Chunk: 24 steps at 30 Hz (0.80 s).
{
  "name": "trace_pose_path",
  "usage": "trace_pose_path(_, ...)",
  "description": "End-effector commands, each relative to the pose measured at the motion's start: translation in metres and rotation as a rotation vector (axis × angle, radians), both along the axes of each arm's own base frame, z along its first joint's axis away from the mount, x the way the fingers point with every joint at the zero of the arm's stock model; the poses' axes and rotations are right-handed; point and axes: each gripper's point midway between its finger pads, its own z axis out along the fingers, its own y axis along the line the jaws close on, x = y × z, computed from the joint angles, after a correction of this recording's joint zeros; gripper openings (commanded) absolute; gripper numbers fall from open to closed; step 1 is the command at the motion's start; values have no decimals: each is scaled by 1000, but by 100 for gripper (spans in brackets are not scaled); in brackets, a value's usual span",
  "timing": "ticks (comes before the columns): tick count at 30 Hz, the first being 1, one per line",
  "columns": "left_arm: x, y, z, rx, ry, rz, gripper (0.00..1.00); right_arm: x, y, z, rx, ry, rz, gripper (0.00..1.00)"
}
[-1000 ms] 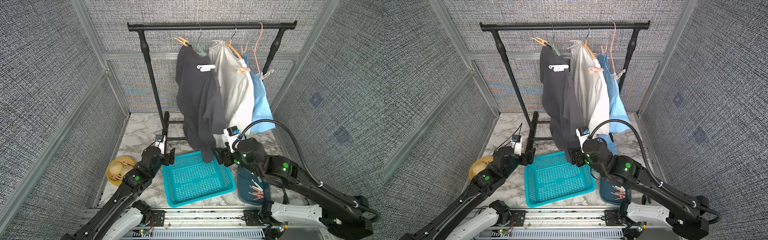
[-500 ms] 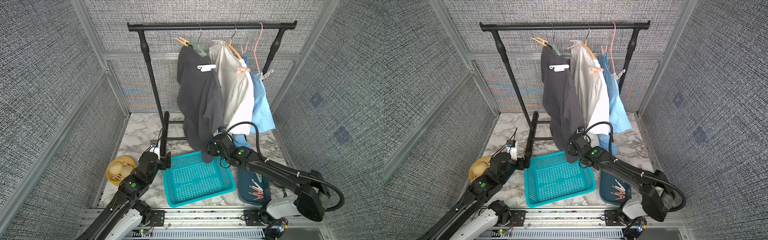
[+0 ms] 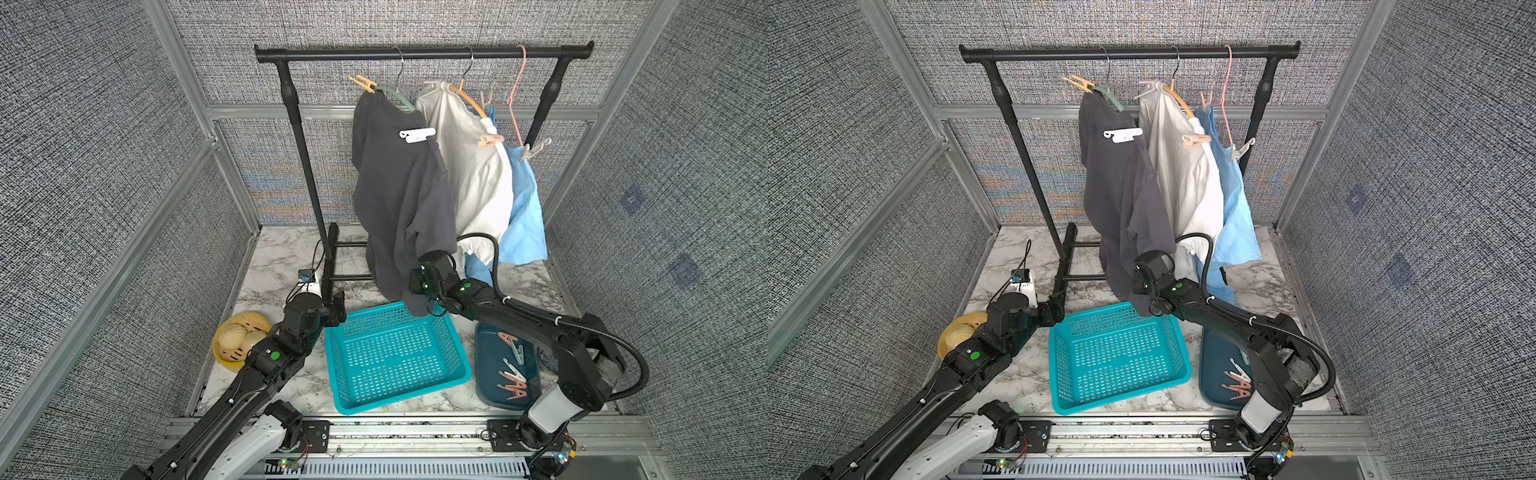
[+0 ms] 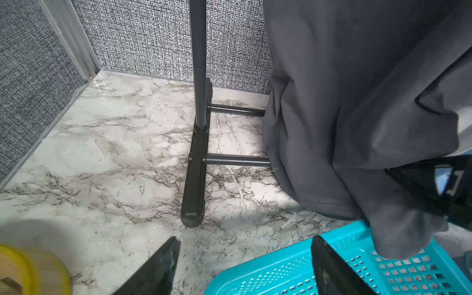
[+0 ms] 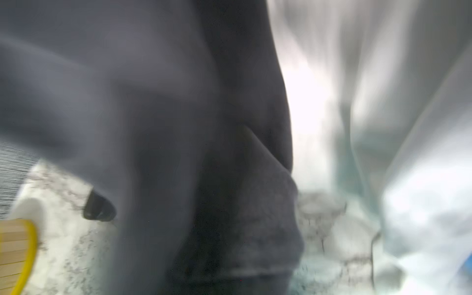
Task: Use clothespins to secure the t-shirt on both sides of the hanger
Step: Hang the hanger on the clothesline.
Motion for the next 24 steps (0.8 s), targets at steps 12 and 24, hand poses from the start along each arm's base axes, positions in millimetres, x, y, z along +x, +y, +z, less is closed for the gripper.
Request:
trace_pose_path(12,9,21,32,133,-124,74,83,66,29,63,-47,-257,104,44)
trace_pose_path(24,7,64,40,360,-261,232,100,-29,5,132,40,-294,217,88)
